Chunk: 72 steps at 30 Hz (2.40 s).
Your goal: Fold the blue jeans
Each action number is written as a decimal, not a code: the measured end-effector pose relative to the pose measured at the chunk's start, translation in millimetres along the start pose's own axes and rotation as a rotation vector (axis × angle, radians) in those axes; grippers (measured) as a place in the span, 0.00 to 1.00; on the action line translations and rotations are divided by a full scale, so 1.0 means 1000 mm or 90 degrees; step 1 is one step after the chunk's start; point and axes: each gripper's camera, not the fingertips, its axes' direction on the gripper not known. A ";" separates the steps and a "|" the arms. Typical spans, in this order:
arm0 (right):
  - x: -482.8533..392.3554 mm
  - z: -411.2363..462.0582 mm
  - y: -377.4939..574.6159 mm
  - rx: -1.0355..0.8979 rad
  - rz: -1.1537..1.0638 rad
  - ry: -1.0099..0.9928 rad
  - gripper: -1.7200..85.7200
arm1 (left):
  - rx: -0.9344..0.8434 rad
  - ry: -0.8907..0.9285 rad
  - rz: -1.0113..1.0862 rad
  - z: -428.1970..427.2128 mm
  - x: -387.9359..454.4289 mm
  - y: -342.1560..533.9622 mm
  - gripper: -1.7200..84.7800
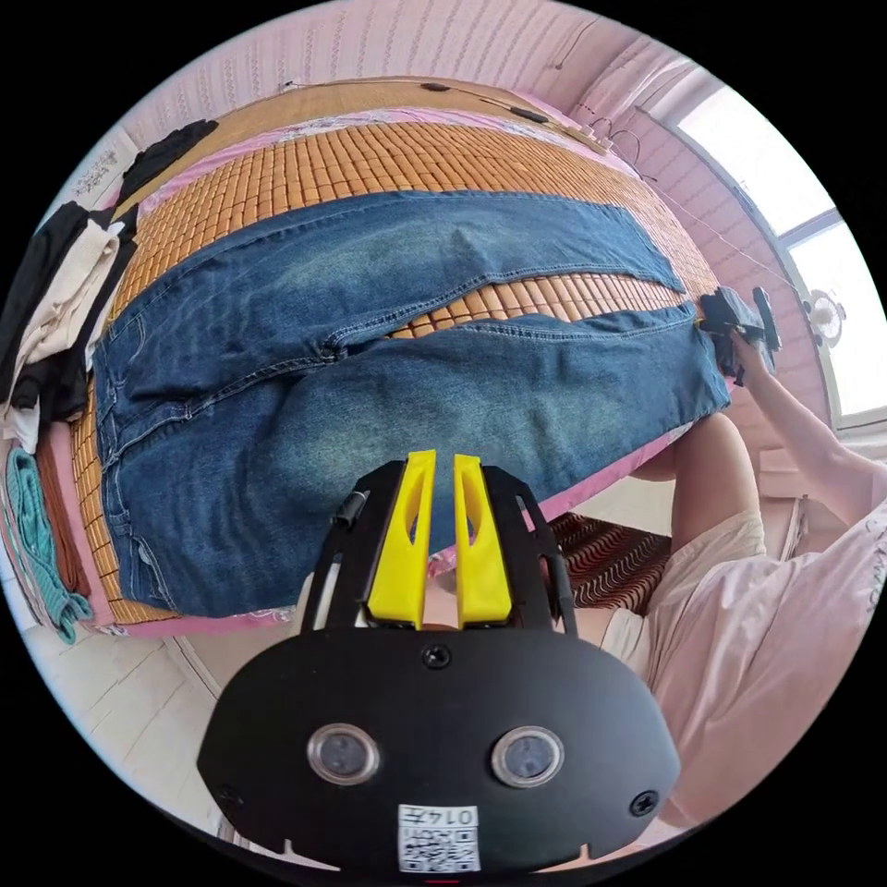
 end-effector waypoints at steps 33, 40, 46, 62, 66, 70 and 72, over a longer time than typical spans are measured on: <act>-0.111 -0.054 0.032 0.059 -0.269 0.170 0.02 | 0.211 -0.060 -0.418 -0.034 -0.179 0.227 0.06; -0.216 -0.072 0.035 0.050 -0.434 -0.002 0.11 | 0.313 0.026 -0.587 -0.033 -0.251 0.305 0.14; -0.199 -0.062 0.081 -0.010 -0.420 0.025 0.10 | 0.286 0.046 -0.594 -0.019 -0.280 0.306 0.10; 0.130 -0.064 0.211 -0.037 0.163 -0.128 0.15 | 0.368 0.071 -0.683 -0.051 -0.293 0.431 0.08; 0.161 -0.051 0.220 -0.025 0.222 -0.178 0.16 | 0.320 0.119 -0.682 -0.046 -0.294 0.437 0.14; 0.192 -0.038 0.222 -0.027 0.277 -0.240 0.17 | 0.324 0.147 -0.679 -0.046 -0.293 0.440 0.15; 0.200 -0.034 0.221 -0.036 0.287 -0.241 0.17 | 0.313 0.184 -0.687 -0.038 -0.296 0.435 0.16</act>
